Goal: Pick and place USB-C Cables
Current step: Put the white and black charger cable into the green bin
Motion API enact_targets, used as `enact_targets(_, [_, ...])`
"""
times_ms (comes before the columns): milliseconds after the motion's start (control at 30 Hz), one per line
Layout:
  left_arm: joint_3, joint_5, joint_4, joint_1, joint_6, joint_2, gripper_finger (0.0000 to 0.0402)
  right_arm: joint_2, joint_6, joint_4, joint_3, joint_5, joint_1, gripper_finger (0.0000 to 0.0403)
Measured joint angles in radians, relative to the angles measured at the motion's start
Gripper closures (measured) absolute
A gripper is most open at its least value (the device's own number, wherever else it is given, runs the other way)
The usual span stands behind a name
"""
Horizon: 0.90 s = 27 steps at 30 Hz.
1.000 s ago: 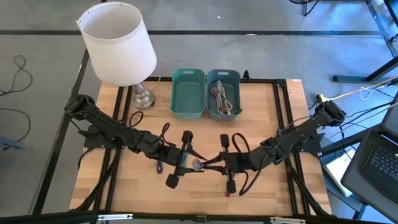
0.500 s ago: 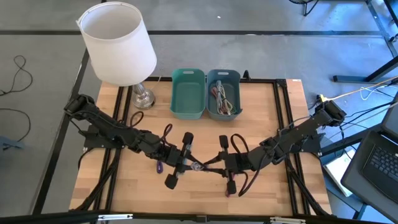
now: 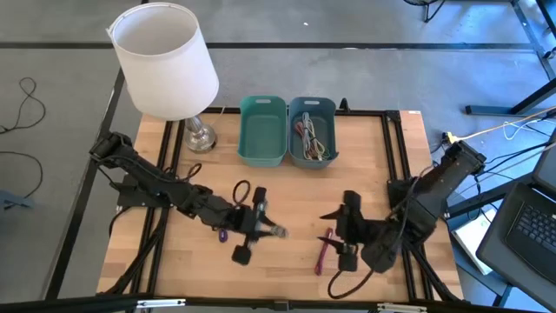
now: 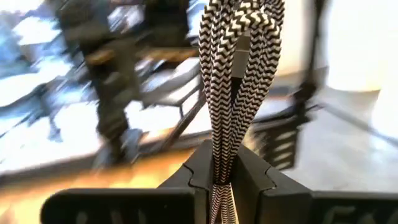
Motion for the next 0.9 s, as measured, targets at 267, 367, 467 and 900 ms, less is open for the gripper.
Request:
enact_targets(267, [-0.001,-0.223,-0.182,0.179,-0.171,0.047,0.0375,0.001,0.327,-0.164,-0.059,0.014,0.052,0.0156])
enact_targets(367, [-0.001,-0.244,-0.203,0.273,-0.195,0.069,0.0375,0.001,0.348,-0.137,-0.096,0.042,0.048,0.0155])
enact_targets(467, [-0.001,-0.261,-0.278,0.378,-0.266,0.089,0.0375,0.002,0.379,-0.120,-0.127,0.042,0.044,0.0156])
enact_targets(900, [0.000,-0.219,-0.356,0.656,-0.323,0.134,0.0375,0.002,0.376,0.005,-0.278,0.038,0.029,0.0193])
